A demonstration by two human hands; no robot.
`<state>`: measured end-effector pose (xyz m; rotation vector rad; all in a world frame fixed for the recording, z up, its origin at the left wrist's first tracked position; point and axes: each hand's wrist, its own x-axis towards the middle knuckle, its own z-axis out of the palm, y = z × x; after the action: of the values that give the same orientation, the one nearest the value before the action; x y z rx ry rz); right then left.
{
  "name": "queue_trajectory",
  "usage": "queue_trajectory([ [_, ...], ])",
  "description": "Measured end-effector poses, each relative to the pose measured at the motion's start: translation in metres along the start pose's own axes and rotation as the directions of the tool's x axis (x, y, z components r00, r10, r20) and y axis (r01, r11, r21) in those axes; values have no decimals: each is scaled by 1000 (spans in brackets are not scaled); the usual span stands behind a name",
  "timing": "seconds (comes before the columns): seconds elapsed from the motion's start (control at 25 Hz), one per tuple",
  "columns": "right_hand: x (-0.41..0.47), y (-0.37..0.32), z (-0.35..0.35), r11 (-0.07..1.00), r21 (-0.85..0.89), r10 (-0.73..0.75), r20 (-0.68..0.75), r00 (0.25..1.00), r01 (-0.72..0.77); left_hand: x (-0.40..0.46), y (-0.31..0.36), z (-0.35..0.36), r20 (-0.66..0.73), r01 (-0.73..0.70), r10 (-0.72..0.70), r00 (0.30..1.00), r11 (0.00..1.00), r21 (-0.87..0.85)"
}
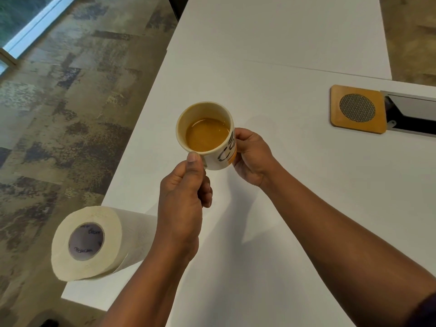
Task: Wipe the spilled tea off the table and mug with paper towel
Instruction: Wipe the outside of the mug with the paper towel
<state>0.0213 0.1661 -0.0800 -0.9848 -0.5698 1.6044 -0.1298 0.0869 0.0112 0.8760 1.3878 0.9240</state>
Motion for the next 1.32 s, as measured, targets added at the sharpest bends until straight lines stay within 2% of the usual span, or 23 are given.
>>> queue_trajectory([
  [0.2, -15, -6, -16, 996, 92, -4, -7, 1000, 5, 1, -3, -2, -45, -40, 41, 998, 999, 18],
  [0.48, -49, 8, -13, 998, 7, -54, -38, 998, 55, 0, -3, 0, -85, -66, 65, 994, 998, -4],
  [0.8, -61, 27, 12, 1000, -9, -11, -23, 1000, 11, -5, 4, 6, -27, -79, 78, 997, 997, -26],
  [1.0, -48, 18, 19, 1000, -25, 19, 44, 999, -18, -5, 7, 5, 24, -69, 70, 997, 996, -53],
  [1.16, -28, 10, 21, 994, -108, 14, 14, 1000, -12, -5, 6, 1, 47, -29, 31, 998, 998, -47],
  [1.32, -17, 10, 19, 996, -86, 29, 7, 1000, -28, -5, 4, -5, 67, 3, 2, 998, 998, -65],
])
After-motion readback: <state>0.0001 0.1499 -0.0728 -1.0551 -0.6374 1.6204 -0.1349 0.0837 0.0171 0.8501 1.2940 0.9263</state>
